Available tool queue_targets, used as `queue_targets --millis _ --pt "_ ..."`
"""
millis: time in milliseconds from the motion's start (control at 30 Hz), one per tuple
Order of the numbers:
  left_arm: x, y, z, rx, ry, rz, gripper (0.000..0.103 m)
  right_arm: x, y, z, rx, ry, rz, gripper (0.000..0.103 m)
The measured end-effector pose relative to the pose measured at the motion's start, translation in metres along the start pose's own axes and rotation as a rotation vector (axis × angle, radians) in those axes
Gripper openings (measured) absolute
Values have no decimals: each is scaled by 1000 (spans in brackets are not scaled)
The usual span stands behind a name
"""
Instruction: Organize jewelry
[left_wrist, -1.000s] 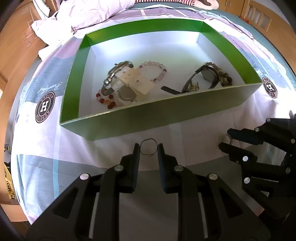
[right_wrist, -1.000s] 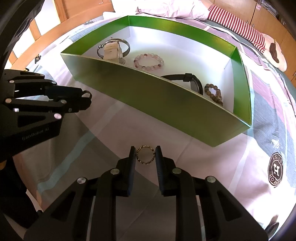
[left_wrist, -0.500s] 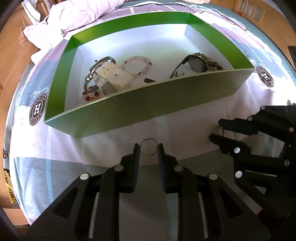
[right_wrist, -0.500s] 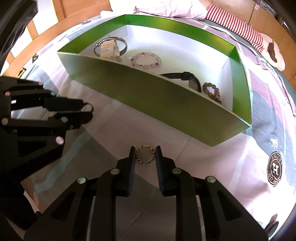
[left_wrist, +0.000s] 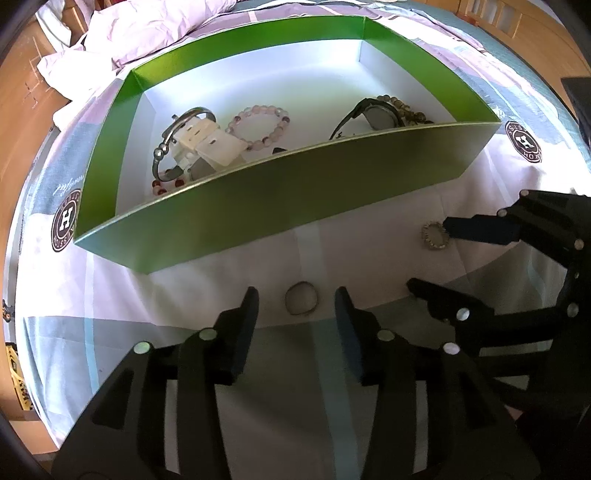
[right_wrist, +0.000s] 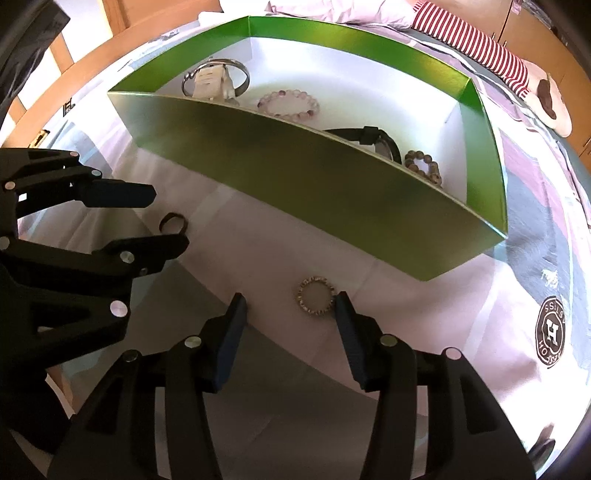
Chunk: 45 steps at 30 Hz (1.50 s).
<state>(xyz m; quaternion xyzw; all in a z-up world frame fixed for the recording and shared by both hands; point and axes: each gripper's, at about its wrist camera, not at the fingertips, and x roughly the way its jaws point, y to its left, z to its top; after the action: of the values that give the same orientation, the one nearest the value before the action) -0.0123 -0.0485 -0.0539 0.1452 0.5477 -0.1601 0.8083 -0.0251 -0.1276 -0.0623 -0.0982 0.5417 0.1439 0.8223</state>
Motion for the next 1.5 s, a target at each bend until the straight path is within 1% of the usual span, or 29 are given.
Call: queue_targets --millis 67,167,233,467,567,633,667,700,733,767,800,867,1000,1333,1367,1433,1467,1500 --pt "3 2 0 -7 8 2 44 0 -5 1 28 -8 10 50" --pt "7 6 1 -20 20 0 46 -1 -15 2 78 -19 -16 50" --pt "8 8 1 -23 23 -2 46 1 -19 1 95 -17 -18 50" --pt "11 9 -1 -27 23 -7 46 1 -13 -2 80 -26 -35 50" --pt "13 10 0 -26 26 -4 46 2 -13 -2 70 -28 -30 44" --pt "14 9 1 -28 28 5 43 0 -2 -6 53 -30 -35 39" --pt "13 8 1 -26 28 9 40 0 1 -6 43 -31 -34 37" --pt "13 6 2 -22 27 11 38 0 4 -7 35 -32 -28 32" --pt "13 4 2 -20 26 10 33 -1 6 -7 30 -33 -24 26" --pt "13 2 2 -15 25 5 28 0 5 -5 26 -34 -17 22" --pt "13 1 2 -13 25 2 24 0 6 -5 23 -34 -16 22" --pt "13 0 2 -11 23 2 20 0 7 -6 22 -36 -17 21" --pt "10 2 3 -22 13 -1 20 -4 5 -6 36 -51 -10 21" --pt "-8 -2 4 -11 -59 8 20 -11 -1 -9 44 -76 0 21" --pt "-9 -2 4 -10 -64 10 20 -12 -1 -6 46 -83 6 21" --pt "-14 -3 2 -5 -83 11 20 -24 -3 -2 53 -124 24 21" --pt "-19 -1 4 -1 -104 9 20 -30 -5 1 55 -142 33 21" --pt "-25 0 5 0 -125 1 20 -43 -8 5 56 -182 45 21"
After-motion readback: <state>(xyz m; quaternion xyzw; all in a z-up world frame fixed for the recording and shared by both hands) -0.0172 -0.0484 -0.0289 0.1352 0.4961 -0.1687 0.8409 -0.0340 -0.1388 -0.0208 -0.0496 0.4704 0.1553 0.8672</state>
